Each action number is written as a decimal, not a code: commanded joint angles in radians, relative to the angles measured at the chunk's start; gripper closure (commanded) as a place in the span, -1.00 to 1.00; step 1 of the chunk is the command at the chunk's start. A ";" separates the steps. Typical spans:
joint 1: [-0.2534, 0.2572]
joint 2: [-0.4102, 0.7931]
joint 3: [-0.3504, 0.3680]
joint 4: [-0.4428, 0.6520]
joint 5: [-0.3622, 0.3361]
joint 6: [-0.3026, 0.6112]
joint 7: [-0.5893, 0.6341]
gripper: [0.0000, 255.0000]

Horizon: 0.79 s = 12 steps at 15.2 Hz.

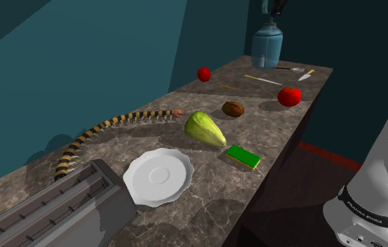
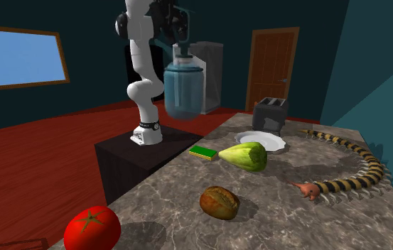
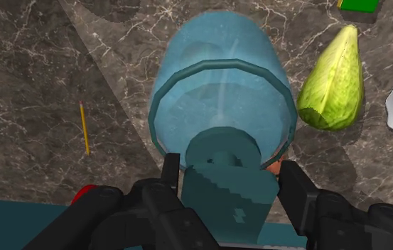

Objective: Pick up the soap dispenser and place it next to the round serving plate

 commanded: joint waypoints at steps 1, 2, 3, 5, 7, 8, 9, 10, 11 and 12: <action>-0.002 0.020 -0.007 0.047 0.014 -0.032 -0.005 1.00; -0.004 0.029 -0.011 0.070 0.020 -0.048 -0.007 1.00; -0.005 0.039 -0.014 0.094 0.027 -0.065 -0.009 1.00; -0.010 0.061 -0.022 0.144 0.043 -0.099 -0.014 1.00; -0.017 0.086 -0.032 0.198 0.062 -0.135 -0.020 1.00; -0.021 0.099 -0.037 0.226 0.073 -0.153 -0.023 1.00; -0.026 0.113 -0.042 0.255 0.084 -0.173 -0.026 1.00; -0.032 0.128 -0.047 0.285 0.097 -0.193 -0.030 1.00; -0.040 0.145 -0.053 0.317 0.111 -0.213 -0.034 1.00; -0.043 0.150 -0.054 0.328 0.115 -0.220 -0.035 1.00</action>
